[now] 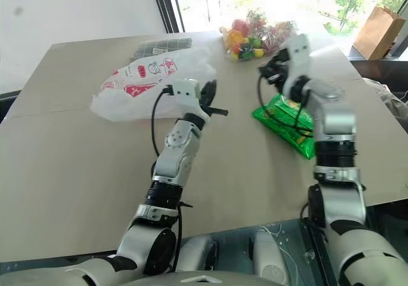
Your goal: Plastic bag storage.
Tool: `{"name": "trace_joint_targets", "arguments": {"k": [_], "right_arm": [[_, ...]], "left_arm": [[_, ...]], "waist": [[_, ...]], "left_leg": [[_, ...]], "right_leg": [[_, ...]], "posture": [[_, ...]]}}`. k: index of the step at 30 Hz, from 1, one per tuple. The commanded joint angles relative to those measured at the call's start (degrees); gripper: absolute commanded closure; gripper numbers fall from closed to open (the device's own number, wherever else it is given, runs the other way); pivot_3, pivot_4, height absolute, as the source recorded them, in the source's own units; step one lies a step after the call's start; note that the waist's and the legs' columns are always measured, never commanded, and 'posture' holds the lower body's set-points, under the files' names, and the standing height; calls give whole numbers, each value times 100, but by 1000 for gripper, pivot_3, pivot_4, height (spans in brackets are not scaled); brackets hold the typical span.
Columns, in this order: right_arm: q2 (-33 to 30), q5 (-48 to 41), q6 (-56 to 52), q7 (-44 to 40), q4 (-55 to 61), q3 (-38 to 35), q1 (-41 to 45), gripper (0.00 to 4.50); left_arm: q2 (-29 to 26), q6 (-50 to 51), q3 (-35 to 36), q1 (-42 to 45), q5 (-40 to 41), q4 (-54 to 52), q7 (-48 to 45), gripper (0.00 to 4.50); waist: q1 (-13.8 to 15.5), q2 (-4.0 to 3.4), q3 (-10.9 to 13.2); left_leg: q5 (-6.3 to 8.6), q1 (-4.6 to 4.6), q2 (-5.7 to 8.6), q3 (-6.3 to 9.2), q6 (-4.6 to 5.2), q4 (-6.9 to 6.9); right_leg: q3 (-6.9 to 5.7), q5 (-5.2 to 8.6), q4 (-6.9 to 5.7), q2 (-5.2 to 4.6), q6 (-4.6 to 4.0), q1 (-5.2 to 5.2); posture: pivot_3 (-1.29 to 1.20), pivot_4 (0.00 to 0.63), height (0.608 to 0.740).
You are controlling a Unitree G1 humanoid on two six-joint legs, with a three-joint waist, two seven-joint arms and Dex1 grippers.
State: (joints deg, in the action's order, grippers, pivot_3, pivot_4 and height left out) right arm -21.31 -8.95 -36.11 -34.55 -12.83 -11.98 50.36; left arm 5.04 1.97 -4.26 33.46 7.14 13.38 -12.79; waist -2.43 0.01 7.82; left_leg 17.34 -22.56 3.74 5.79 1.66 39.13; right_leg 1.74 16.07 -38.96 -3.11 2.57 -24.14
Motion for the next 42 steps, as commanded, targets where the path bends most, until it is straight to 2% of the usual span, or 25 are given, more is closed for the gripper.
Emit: {"name": "trace_joint_targets", "arguments": {"k": [1,5,9,11,14,17,20,26,31,35,37,39,42], "right_arm": [[-225,-239,-25,111,202,-184,22,3663],[-279,-406,-70,132,230,-141,-138,3663],[-193,-819,-506,-269,594,177,-344,3663],[-243,-991,-733,-601,858,488,-513,3663],[-395,-1157,-914,-1145,1215,1040,-811,3663],[-372,-932,-713,-1381,1416,1828,-1023,3663],[19,-756,-473,-1326,1292,2407,-972,3663],[868,-588,-155,-1329,557,2938,-520,3663],[1707,-371,393,-1017,-652,2963,2,3663],[2403,-313,1664,7,-1930,2217,645,2083],[2463,-355,1838,103,-2123,1989,748,959],[2374,-251,1900,25,-2082,2006,673,73],[1768,-133,1695,-618,-1267,2315,55,73]], "left_arm": [[-173,421,-883,-538,591,-938,-1486,4500],[-951,1072,-1337,-1329,958,-2120,-2375,4500],[-2075,1520,-760,-2067,902,-3195,-2345,4500],[-2309,1603,-256,-2364,1010,-3481,-2090,4500],[-2137,1508,424,-2621,1200,-3690,-1533,4500],[-2064,1283,596,-3109,1173,-4019,-1432,4500],[-1886,1153,529,-3698,1328,-4504,-1376,4500],[-1652,744,506,-4534,978,-4881,-953,4500],[-1582,552,324,-4839,869,-4898,-869,4500],[-1402,468,304,-4831,816,-4863,-623,4500],[-1354,473,311,-4814,808,-4839,-550,4500],[-1314,471,331,-4824,818,-4838,-491,4500],[-1238,492,427,-4784,936,-4780,-403,4500]], "waist": [[-30,-1,0],[-120,-2,0],[-160,-4,1],[-154,-6,1],[-54,-5,1],[34,-4,2],[29,-2,3],[26,-2,3],[29,-3,3],[16,-5,4],[39,-4,4],[38,-4,4],[61,-1,2]], "left_leg": [[0,0,0,0,0,-1],[0,8,-3,0,0,-10],[0,27,-2,-9,0,-2],[1,42,-3,-12,1,-7],[1,48,-2,-7,2,-6],[5,46,4,-1,8,2],[6,46,7,1,9,-3],[5,58,4,7,6,-9],[6,61,5,13,6,-11],[6,64,6,14,5,-14],[6,63,6,18,5,-16],[6,62,6,23,5,-18],[6,59,11,23,6,-19]], "right_leg": [[10,0,-1,2,0,-2],[54,0,-10,14,0,-12],[73,0,-50,14,0,-12],[87,0,-53,23,0,-9],[82,0,-53,21,0,-3],[73,0,-36,12,1,9],[72,0,-23,10,1,11],[67,0,-22,14,1,24],[59,0,-12,14,1,34],[59,0,-12,17,1,34],[54,0,-8,17,1,34],[48,0,2,16,1,35],[49,0,8,11,1,37]], "posture": [[0,150,740],[0,150,740],[0,150,740],[0,150,740],[0,150,740],[0,150,740],[0,150,740],[0,150,740],[0,150,740],[0,150,740],[0,150,740],[0,150,740],[0,150,740]]}}
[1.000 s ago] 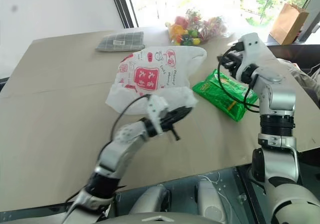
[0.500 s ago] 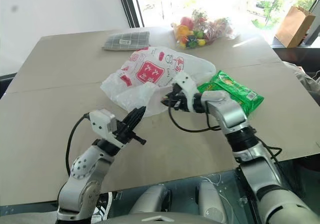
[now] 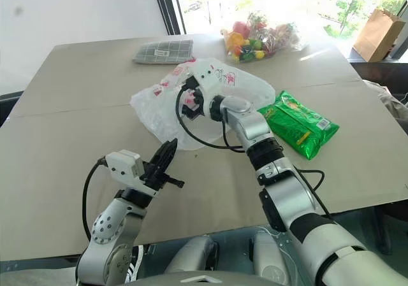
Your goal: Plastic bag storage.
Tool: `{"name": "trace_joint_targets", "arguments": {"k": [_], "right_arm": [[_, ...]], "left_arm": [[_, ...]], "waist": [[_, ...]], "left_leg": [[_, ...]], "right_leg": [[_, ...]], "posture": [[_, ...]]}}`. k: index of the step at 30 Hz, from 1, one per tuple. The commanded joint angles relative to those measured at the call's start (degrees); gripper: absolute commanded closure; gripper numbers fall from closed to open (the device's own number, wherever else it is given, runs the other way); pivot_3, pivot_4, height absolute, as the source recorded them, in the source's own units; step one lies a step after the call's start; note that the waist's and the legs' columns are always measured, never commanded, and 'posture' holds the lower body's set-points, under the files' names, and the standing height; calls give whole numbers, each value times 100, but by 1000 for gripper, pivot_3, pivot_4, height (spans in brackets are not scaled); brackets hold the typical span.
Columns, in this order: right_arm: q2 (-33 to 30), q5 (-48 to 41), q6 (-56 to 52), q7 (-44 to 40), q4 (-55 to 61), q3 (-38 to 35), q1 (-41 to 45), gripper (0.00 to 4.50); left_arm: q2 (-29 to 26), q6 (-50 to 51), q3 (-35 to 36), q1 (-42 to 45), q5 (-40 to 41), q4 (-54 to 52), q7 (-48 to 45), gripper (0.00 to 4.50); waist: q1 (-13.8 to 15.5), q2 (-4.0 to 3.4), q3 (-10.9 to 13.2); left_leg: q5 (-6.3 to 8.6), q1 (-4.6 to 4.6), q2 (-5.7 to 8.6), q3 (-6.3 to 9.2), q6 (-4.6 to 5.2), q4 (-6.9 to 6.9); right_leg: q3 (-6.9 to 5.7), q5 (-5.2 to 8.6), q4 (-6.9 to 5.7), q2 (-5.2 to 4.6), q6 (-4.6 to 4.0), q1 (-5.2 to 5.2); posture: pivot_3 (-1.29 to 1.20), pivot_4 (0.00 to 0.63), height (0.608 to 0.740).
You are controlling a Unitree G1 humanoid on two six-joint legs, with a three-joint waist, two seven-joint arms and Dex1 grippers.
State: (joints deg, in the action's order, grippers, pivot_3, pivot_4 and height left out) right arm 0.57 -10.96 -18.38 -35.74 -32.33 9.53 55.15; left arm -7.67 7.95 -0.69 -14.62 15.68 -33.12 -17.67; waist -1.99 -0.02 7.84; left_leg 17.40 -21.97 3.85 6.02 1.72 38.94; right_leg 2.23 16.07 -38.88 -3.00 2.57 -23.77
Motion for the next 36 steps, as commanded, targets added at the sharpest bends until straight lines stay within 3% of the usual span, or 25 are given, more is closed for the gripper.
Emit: {"name": "trace_joint_targets", "arguments": {"k": [1,7,10,15,20,27,36], "right_arm": [[-644,7,-239,-719,1047,209,-641,73],[-2093,-520,-1182,-1637,2980,7,-1627,73],[-2643,-1025,-1266,-1723,3825,-706,-2005,73],[-3467,-679,-1271,-975,3688,-1558,-2302,73],[-4358,-372,-1261,-1046,3844,-1660,-3231,73],[-4608,83,-799,-720,4570,-1677,-4563,73],[-4526,2184,543,856,4681,-1000,-5402,73]], "left_arm": [[45,-109,116,50,109,-95,102,4500],[217,24,476,255,458,191,302,4500],[226,102,511,341,572,296,303,4500],[179,160,469,430,598,392,239,4500],[136,162,339,496,555,457,158,4500],[83,119,334,578,556,590,113,4500],[39,141,176,632,555,655,-10,4500]], "waist": [[46,2,-1],[-13,-3,2],[-8,-2,3],[62,2,3],[200,6,5],[174,6,5],[199,7,5]], "left_leg": [[0,-2,0,4,0,0],[0,-3,-3,3,1,-1],[1,-1,-7,3,1,-7],[1,3,-2,0,2,-5],[1,-1,-4,2,2,-7],[1,6,-7,-12,2,-8],[0,12,-7,-12,1,-6]], "right_leg": [[-5,0,2,-2,0,0],[1,0,-3,1,0,-1],[2,0,-1,5,0,0],[5,0,2,0,1,9],[0,0,7,0,0,7],[13,0,2,3,1,9],[12,0,2,5,2,16]], "posture": [[0,150,740],[0,150,740],[0,150,740],[0,150,740],[0,150,740],[0,150,740],[0,150,740]]}}
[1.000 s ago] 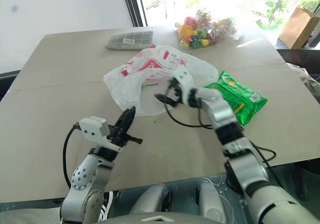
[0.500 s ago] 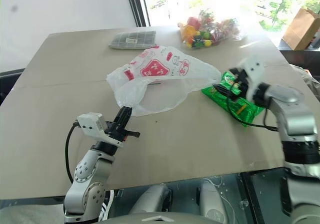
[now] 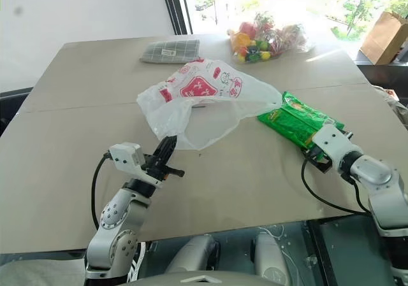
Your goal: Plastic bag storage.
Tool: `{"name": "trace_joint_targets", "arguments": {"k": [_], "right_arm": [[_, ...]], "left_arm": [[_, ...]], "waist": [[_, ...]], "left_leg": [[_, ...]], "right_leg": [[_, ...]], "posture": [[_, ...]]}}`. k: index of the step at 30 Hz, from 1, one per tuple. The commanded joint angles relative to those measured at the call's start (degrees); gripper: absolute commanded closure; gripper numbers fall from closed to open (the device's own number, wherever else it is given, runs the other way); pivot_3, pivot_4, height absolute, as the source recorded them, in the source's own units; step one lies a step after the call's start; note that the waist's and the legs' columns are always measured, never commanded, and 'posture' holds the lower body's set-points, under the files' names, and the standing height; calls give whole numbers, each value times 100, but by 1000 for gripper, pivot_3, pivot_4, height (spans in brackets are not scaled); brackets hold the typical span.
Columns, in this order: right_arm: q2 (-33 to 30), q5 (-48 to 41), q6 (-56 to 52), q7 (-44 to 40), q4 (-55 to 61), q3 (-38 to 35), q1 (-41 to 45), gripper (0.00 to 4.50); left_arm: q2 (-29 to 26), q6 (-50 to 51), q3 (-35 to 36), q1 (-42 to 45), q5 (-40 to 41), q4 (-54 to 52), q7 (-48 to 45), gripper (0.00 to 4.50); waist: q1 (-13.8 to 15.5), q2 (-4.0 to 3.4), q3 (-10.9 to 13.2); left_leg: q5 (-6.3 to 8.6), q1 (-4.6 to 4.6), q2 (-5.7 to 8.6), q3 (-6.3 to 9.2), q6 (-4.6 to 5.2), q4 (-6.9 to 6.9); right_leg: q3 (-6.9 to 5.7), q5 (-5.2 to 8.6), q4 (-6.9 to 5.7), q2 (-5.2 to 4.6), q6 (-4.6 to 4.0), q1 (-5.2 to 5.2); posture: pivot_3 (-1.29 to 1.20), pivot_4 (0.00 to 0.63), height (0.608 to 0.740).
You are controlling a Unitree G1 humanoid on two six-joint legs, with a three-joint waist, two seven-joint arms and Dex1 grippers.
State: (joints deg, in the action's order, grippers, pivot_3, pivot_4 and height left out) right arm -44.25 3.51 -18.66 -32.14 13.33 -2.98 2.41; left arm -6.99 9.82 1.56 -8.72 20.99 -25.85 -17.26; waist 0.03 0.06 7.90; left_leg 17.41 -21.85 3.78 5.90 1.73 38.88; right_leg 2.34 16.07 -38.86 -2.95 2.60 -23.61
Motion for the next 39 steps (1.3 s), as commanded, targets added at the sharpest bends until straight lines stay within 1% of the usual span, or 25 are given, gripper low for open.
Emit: {"name": "trace_joint_targets", "arguments": {"k": [1,4,8,9,11,12,13,14,17,19,21,23,26,29,31,36,39], "right_arm": [[12,1000,632,791,14,276,-130,73],[14,1921,1124,1624,-593,591,-128,73],[101,2554,1466,2233,-1482,953,108,73],[151,2621,1489,2281,-1763,1048,225,73],[268,2705,1553,2384,-2148,1179,460,73],[307,2738,1578,2389,-2296,1240,558,572],[334,2759,1601,2382,-2418,1286,635,802],[350,2772,1624,2375,-2506,1312,681,1408],[405,2750,1796,2436,-2956,1368,914,2764],[415,2742,1889,2451,-3101,1384,998,3905],[402,2721,1987,2448,-3199,1379,1040,4441],[375,2623,2292,2631,-3216,1243,1122,4441],[360,2085,2968,3254,-3527,577,1256,4441],[243,1742,3709,3690,-3927,138,1271,4441],[176,1538,4188,3887,-4185,-150,1242,4441],[23,1198,5044,4031,-4512,-626,910,4441],[40,961,5577,3970,-4151,-854,632,4441]], "left_arm": [[-29,-39,-46,46,27,-74,-51,4500],[-27,-14,-62,16,19,-104,-34,4500],[-36,3,-106,-21,-8,-141,-24,4500],[-43,-1,-103,-16,-21,-142,-16,4500],[-53,-7,-86,-7,-33,-146,6,4500],[-57,-8,-82,-5,-36,-147,15,4500],[-59,-7,-82,-2,-41,-148,19,4500],[-59,-8,-84,-5,-44,-150,20,4500],[-70,-20,-75,-24,-81,-164,37,4500],[-72,-26,-75,-37,-101,-175,46,4500],[-68,-29,-80,-53,-106,-192,54,4500],[-63,-29,-83,-103,-113,-232,75,4500],[-58,-49,-79,-170,-123,-274,92,4500],[-46,-52,-105,-154,-141,-265,110,4500],[-44,-65,-126,-140,-157,-257,110,4500],[-25,-116,-138,-133,-165,-235,93,4500],[-28,-148,-124,-141,-144,-211,80,4500]], "waist": [[-10,1,-1],[-5,5,-3],[9,32,-19],[10,41,-16],[9,55,-15],[5,62,-10],[7,67,-10],[7,70,-11],[6,79,-15],[3,85,-19],[-8,116,-39],[-17,121,-42],[-23,114,-34],[20,66,-1],[22,49,9],[-23,36,17],[-47,31,19]], "left_leg": [[0,3,0,0,0,0],[0,15,0,-1,-1,2],[0,34,1,-1,-1,5],[0,47,1,-1,-1,5],[1,119,1,-1,-1,-5],[1,153,0,7,0,-15],[2,179,-2,8,0,-27],[2,210,-3,9,1,-48],[2,210,-2,9,2,-47],[2,208,-2,9,2,-48],[2,209,-5,11,2,-49],[2,209,-5,12,2,-49],[2,207,-3,11,2,-49],[2,190,2,9,3,-52],[1,175,0,7,2,-60],[1,144,-7,1,2,-77],[1,116,-6,-4,2,-70]], "right_leg": [[1,0,-1,1,0,1],[1,0,0,1,1,17],[0,-1,2,1,2,36],[0,-1,5,2,2,50],[-2,0,26,2,3,125],[-9,-1,47,4,5,171],[-11,-1,64,5,5,202],[-12,-1,92,5,7,231],[-11,-5,96,4,13,231],[-9,-6,95,4,13,230],[-10,-6,94,6,14,231],[-9,-6,95,5,14,230],[-7,-7,98,3,15,230],[-5,-8,95,-1,16,214],[-3,-8,91,2,16,190],[1,-7,99,8,14,153],[5,-7,96,6,15,128]], "posture": [[0,150,740],[0,150,740],[0,150,740],[0,150,740],[0,150,740],[0,150,740],[0,150,740],[0,150,740],[0,150,740],[0,150,740],[0,150,740],[0,150,740],[0,150,740],[0,150,740],[0,150,740],[0,150,740],[0,150,740]]}}
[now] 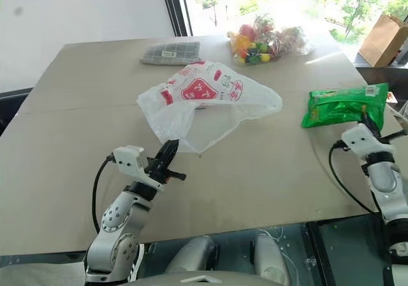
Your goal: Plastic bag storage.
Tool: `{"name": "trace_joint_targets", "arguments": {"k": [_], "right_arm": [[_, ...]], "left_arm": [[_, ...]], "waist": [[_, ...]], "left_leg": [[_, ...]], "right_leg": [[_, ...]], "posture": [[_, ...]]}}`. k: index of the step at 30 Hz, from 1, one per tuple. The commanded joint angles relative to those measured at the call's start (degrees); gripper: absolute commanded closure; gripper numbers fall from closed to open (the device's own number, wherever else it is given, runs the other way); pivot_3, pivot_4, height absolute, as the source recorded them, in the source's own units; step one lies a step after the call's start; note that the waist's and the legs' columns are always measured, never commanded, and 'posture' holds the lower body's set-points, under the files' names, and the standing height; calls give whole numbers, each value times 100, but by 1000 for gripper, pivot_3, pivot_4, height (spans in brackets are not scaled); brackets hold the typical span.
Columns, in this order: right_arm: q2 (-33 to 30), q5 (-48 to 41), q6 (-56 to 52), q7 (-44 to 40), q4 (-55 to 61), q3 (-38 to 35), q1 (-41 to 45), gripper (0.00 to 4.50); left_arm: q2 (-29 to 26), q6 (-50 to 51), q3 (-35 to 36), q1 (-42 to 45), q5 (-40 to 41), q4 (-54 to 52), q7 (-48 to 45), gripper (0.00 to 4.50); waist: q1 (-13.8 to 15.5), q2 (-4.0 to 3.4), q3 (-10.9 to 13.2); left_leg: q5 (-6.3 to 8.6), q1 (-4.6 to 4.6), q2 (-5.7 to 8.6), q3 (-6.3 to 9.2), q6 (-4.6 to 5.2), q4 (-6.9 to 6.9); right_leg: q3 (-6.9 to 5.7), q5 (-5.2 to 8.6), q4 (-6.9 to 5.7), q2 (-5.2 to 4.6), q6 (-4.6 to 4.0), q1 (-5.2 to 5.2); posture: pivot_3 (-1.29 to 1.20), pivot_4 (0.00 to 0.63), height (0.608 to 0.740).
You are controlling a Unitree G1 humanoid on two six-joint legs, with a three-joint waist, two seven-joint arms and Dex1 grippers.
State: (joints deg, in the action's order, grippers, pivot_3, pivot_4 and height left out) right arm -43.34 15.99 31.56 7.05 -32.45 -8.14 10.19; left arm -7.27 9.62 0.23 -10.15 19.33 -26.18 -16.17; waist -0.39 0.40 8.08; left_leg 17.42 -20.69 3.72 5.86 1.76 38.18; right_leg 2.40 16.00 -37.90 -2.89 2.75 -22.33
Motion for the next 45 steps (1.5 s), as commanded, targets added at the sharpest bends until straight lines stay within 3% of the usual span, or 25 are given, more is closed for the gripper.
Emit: {"name": "trace_joint_targets", "arguments": {"k": [1,6,15,20,32,35,41,45], "right_arm": [[-28,-339,718,24,715,-385,-252,4441],[211,-441,743,-157,2215,-431,-471,4441],[1056,-1151,-838,-1112,4936,98,-353,4441],[1321,-1535,-1272,-1850,5252,655,-652,4441],[1815,-2150,-1736,-2569,5698,1036,-1451,4441],[2054,-3062,-2968,-2597,6139,1152,-1678,4441],[2505,-5935,-5853,-1812,6603,668,-890,4441],[2378,-6561,-6523,-1903,6661,532,-827,4441]], "left_arm": [[-1,-133,16,13,29,-157,-33,4500],[-31,-112,20,85,45,-88,-72,4500],[-35,-58,77,157,140,-38,-113,4500],[-19,-84,69,171,137,-47,-101,4500],[-37,-107,89,220,52,-33,-62,4500],[-56,-106,87,252,30,-13,-79,4500],[-86,-110,68,283,5,22,-131,4500],[-91,-110,70,279,19,23,-150,4500]], "waist": [[-13,-8,4],[-63,-15,7],[12,-12,9],[25,-12,9],[16,-14,10],[16,-14,10],[-25,-17,12],[17,-16,12]], "left_leg": [[0,0,0,-1,0,1],[0,6,-7,-9,0,3],[0,-10,-8,3,0,8],[0,-10,-7,7,0,7],[0,-10,-4,9,0,5],[0,-11,-3,10,0,6],[0,-10,-4,12,0,5],[1,-30,0,26,1,3]], "right_leg": [[1,0,-1,0,0,0],[10,0,-8,11,1,-1],[-1,-1,-6,8,1,-10],[-4,-1,-5,6,0,-11],[-4,-1,-7,5,0,-15],[-4,-1,-7,3,0,-15],[-3,-1,-10,2,0,-16],[-16,-1,-3,0,-1,-29]], "posture": [[0,150,740],[0,150,740],[0,150,740],[0,150,740],[0,150,740],[0,150,740],[0,150,740],[0,150,740]]}}
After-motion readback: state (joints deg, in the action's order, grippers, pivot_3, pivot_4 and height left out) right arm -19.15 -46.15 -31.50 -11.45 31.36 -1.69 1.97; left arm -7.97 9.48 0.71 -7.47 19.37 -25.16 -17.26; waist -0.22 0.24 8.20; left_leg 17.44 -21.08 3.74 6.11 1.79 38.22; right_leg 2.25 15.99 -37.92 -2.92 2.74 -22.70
